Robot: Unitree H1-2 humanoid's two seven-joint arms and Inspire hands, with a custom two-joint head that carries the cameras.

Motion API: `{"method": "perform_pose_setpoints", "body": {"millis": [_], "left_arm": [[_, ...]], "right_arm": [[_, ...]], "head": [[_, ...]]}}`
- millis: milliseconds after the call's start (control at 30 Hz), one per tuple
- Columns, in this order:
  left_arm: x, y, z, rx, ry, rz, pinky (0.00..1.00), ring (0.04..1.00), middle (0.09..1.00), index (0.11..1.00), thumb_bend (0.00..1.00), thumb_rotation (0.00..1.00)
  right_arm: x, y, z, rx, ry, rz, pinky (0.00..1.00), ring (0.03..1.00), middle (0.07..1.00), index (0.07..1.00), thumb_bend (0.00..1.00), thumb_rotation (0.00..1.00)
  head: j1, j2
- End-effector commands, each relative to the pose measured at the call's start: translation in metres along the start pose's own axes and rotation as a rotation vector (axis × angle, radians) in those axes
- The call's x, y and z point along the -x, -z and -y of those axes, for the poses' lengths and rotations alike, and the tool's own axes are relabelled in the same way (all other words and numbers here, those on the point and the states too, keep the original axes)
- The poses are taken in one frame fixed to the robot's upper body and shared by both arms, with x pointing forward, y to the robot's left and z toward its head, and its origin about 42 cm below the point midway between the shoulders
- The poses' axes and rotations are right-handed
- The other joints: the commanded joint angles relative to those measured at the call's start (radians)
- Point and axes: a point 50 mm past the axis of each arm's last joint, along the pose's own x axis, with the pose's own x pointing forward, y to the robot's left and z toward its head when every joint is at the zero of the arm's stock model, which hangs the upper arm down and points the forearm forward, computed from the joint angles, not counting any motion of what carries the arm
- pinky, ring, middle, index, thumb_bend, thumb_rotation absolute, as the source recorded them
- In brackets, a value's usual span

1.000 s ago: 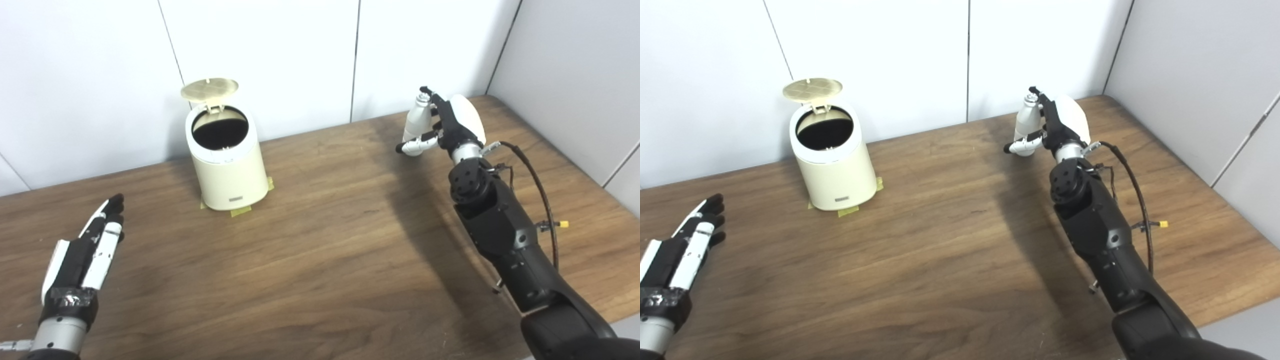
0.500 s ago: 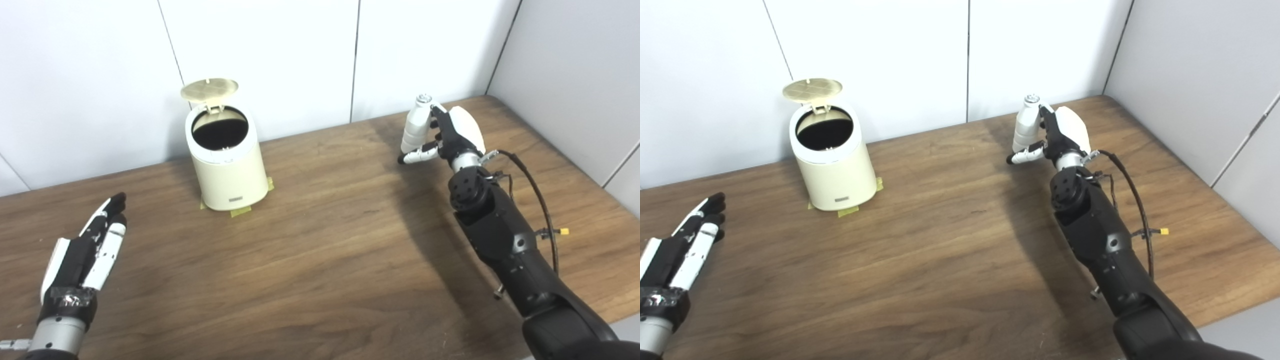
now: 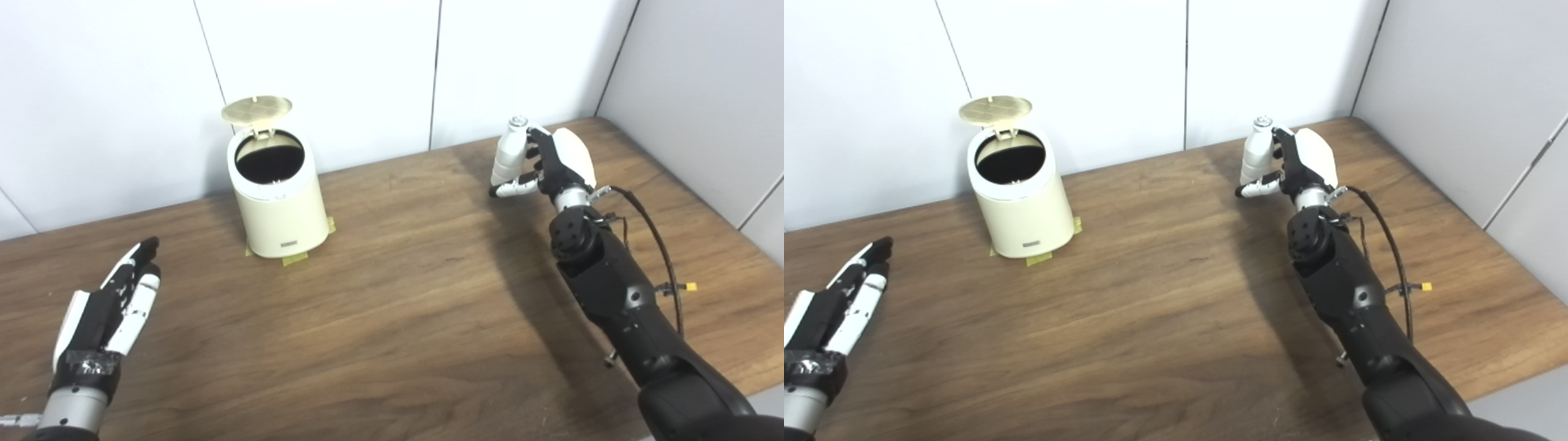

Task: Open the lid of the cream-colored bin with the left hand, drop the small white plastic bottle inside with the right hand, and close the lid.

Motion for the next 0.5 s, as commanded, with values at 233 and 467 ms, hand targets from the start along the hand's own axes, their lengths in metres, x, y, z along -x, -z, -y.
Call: {"method": "perform_pose_setpoints", "body": {"millis": [233, 467], "left_arm": [[-0.005, -0.019, -0.008, -0.059, -0.009, 0.067, 0.95, 0.958, 0.946, 0.954, 0.15, 0.35], [-0.003, -0.023, -0.005, -0.06, 0.002, 0.083, 0.93, 0.95, 0.948, 0.958, 0.15, 0.21]], "right_arm": [[-0.032, -0.046, 0.015, -0.176, 0.187, 0.073, 0.51, 0.588, 0.639, 0.504, 0.53, 0.12], [-0.041, -0.062, 0.013, -0.332, 0.226, 0.026, 0.47, 0.56, 0.606, 0.493, 0.51, 0.12]], "head": [[-0.003, -0.002], [-0.001, 0.002]]}}
